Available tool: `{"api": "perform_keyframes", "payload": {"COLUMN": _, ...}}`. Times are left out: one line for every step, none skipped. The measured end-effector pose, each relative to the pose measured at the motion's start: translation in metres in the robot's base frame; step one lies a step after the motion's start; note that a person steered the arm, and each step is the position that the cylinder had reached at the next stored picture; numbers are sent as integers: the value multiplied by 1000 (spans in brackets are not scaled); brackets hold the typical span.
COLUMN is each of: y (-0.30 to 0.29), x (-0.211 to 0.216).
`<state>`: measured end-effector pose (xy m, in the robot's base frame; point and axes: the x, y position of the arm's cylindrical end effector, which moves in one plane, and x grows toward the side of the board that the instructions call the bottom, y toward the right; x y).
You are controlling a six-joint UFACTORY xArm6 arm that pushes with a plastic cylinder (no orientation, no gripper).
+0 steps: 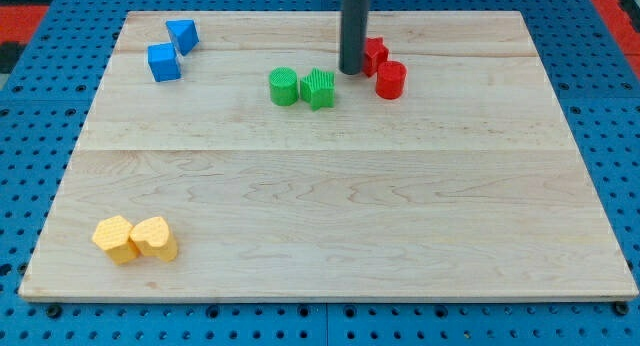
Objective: Place the red blocks to the right of the green star
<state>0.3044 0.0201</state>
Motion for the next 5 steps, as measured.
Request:
{"api": "perform_keyframes", "payload": {"y": -42, "x": -13}}
{"api": "perform_keyframes", "payload": {"y": -73, "x": -22}}
{"api": "perform_keyframes", "payload": {"y": -24, "x": -56}}
{"api": "perform_keyframes", "payload": {"y": 43, "x": -43}}
{"api": "perform_keyframes", "payload": {"y": 30, "x": 17}}
